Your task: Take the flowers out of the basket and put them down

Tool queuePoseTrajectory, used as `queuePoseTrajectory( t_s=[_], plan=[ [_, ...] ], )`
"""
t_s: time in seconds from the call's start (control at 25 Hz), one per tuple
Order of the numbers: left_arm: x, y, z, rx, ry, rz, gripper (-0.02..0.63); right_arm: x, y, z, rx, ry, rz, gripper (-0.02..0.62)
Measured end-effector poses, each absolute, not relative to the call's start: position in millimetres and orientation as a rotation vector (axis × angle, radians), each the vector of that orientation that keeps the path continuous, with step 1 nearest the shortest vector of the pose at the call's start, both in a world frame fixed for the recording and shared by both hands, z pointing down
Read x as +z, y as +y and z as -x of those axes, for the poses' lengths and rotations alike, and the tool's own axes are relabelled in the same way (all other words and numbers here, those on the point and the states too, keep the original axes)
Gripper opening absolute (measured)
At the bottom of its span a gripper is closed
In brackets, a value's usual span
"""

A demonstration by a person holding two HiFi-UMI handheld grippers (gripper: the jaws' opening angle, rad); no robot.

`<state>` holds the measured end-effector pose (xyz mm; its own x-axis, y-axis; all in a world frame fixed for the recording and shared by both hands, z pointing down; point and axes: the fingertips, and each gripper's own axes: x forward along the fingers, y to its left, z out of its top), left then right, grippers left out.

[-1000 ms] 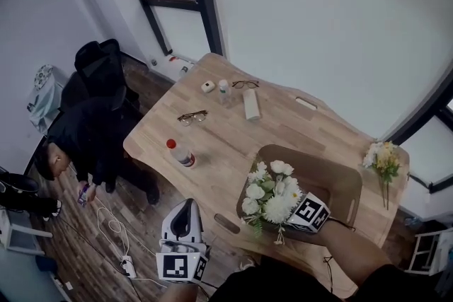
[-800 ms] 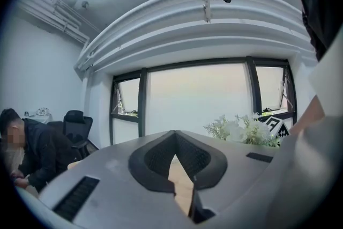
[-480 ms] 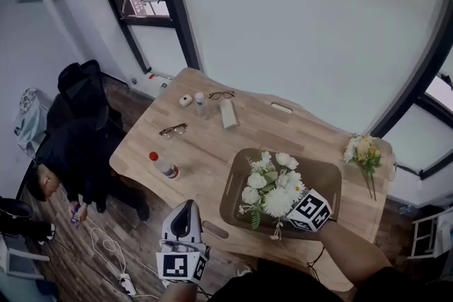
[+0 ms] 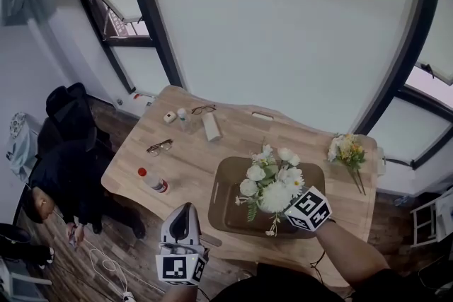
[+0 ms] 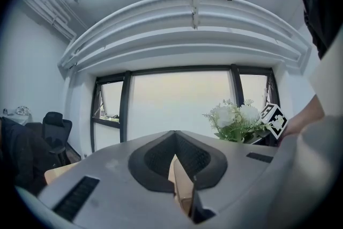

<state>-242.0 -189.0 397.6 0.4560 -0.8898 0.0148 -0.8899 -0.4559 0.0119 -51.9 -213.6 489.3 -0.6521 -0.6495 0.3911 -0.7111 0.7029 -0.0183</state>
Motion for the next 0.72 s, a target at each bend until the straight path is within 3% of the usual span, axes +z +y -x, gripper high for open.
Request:
queuePoseTrajectory(
  t_s=[0.72],
  plan=[
    [378,-191,194,-0.04,-1.482,-2.77,0.002,438,-199,-9,0.161,-2.495,-1.297,0.278]
  ],
)
